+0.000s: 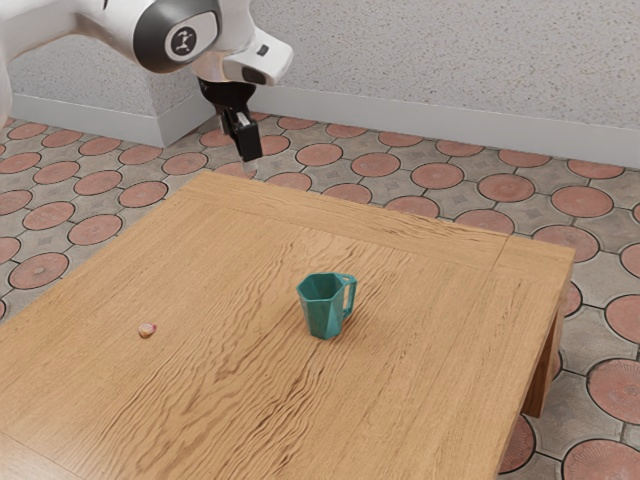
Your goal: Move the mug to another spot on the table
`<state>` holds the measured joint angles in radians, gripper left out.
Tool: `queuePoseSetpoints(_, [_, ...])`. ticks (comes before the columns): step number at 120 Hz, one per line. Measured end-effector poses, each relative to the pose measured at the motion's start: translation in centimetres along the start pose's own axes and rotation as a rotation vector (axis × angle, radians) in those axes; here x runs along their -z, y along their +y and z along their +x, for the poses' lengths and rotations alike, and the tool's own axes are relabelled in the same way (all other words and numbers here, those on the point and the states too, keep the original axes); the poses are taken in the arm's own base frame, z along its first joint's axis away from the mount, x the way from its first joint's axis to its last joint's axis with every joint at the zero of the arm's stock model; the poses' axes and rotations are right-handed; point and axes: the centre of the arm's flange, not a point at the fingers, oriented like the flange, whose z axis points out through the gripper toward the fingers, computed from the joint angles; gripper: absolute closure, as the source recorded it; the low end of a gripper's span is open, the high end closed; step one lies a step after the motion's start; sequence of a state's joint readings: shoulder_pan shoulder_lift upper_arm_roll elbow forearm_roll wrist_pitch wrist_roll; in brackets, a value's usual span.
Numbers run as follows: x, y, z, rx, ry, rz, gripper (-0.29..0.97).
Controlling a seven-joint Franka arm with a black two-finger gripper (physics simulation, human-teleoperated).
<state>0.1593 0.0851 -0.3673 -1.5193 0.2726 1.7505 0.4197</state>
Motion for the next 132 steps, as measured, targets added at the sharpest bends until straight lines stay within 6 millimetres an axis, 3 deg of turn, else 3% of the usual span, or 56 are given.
queuePoseSetpoints(10, [-0.6,0.5,0.5,-0.029,-0.006,-0.007,0.0])
queuePoseSetpoints(30, [-7.4,1.2,3.6,-0.097,-0.063,-0.088,0.0])
queuePoseSetpoints(41, [-9.3,1.6,5.7,-0.124,-0.058,-0.115,0.0])
queuePoseSetpoints(60, [-10.2,5.0,8.7,-0.188,-0.047,-0.136,0.0])
queuePoseSetpoints(82, [-15.7,8.2,10.7,-0.225,-0.102,-0.209,0.0])
queuePoseSetpoints(112, [-20.4,6.9,12.8,-0.134,-0.111,-0.237,0.0])
queuePoseSetpoints(132, [-25.1,6.7,13.6,-0.073,-0.129,-0.256,0.0])
